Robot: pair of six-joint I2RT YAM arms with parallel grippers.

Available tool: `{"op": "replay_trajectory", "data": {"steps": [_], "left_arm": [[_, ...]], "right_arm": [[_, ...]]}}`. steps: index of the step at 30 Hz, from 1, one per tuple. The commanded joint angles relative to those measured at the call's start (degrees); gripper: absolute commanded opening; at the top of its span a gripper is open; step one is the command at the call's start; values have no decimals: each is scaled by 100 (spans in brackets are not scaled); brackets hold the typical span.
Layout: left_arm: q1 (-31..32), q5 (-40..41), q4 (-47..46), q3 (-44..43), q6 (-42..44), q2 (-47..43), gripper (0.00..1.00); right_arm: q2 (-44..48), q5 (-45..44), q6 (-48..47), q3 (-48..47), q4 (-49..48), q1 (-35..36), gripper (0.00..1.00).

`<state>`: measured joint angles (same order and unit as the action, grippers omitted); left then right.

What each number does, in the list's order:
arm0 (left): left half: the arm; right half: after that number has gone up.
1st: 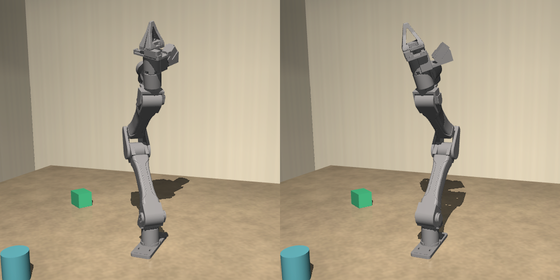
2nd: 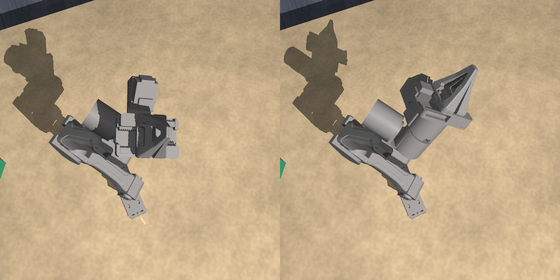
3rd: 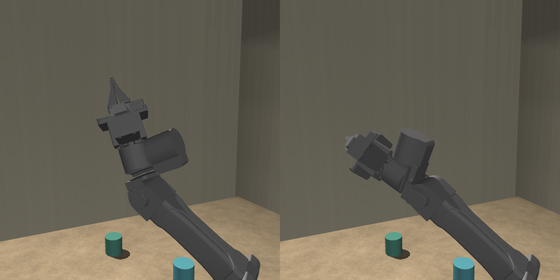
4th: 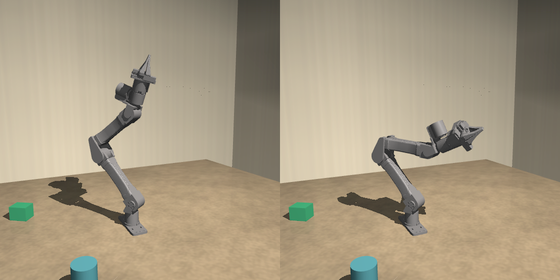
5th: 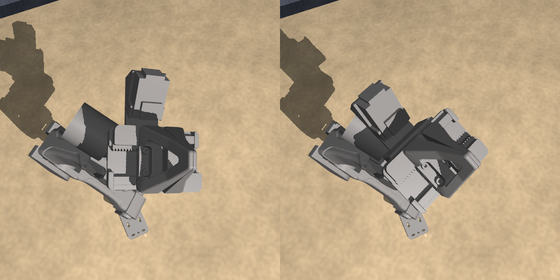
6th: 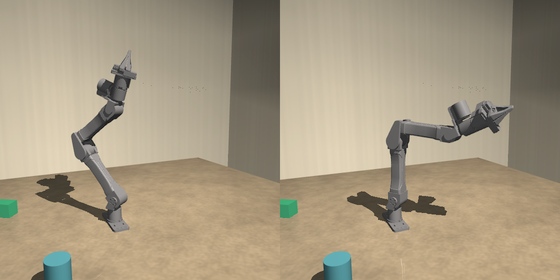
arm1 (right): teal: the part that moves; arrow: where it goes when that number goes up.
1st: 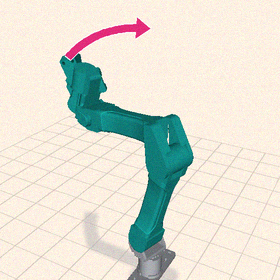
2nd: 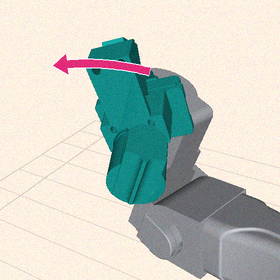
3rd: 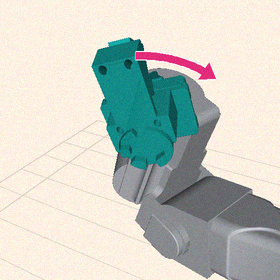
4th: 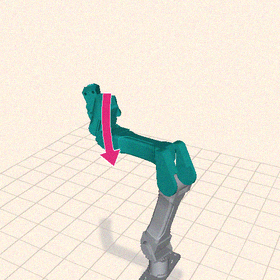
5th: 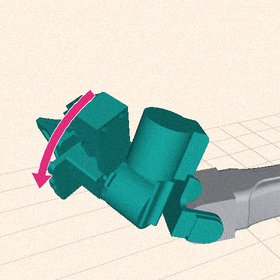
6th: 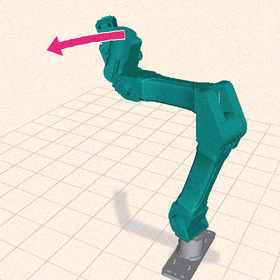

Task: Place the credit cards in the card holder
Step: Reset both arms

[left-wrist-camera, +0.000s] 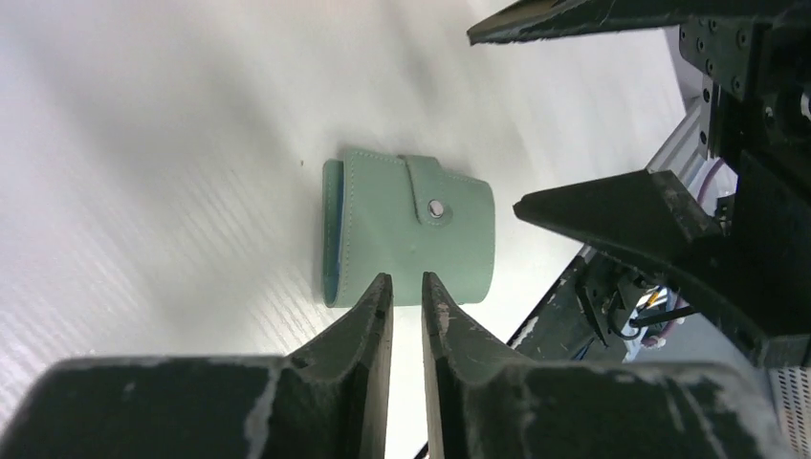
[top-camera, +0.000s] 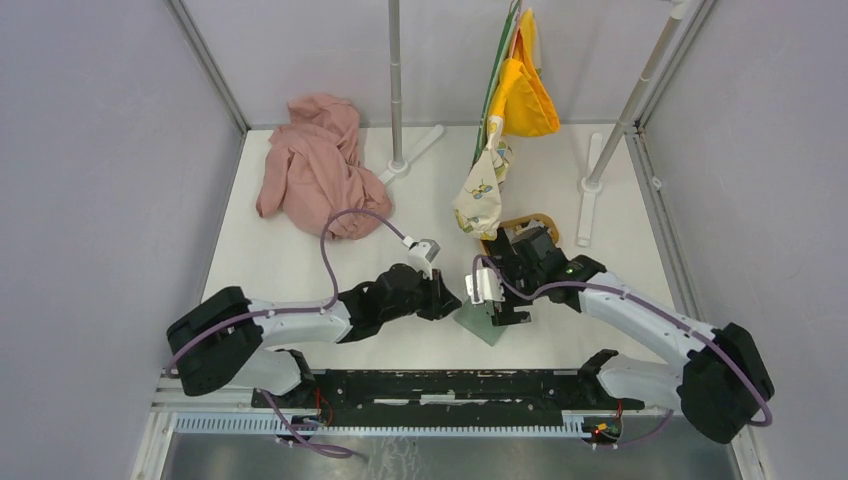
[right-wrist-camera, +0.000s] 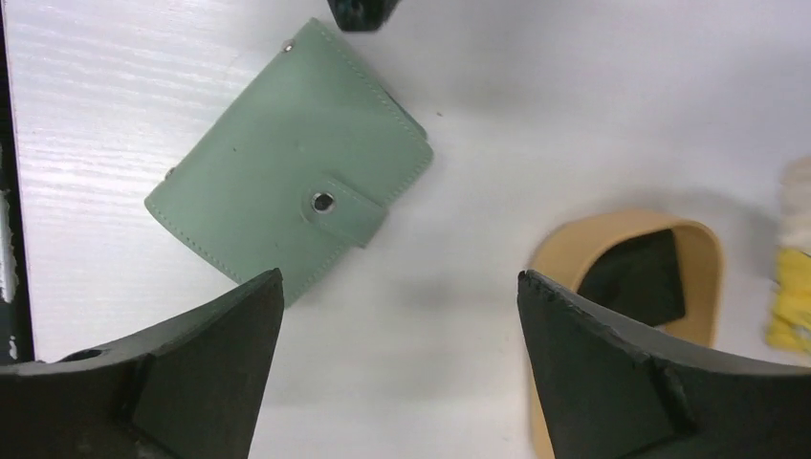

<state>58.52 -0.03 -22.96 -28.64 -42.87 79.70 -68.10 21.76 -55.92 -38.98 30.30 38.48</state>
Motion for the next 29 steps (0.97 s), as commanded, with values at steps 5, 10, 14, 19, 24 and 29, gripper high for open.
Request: {"op": "replay_trajectory", "data": {"steps": [5,10,14,19,24,29], "left_arm": [[1,570,644,139,822,-1604,34],[-6,1167,1361,-37,1313,-2837,76],[-2,1715,2221,-618,1580,-3553,99],[1,1939,3416,-1684,1836,-3933,100],[-1,1988,3973,-2271,1958,-4103,100],[0,2007,4160,-2493,2045,-4224,100]], "right_arm": [[1365,-473,1135,-298,-763,-1191,98],[2599,-2525,2844,1,-2131,-1551,98],[2789,-1942,2755,-588,-1453,-1547,98],[2923,-2140,3792,-1165,-1260,-1546,98],[3035,-2476,4150,-1438,-1151,-1554,98],[3048,-2576,4146,-1482,-1105,-1637,98]]}}
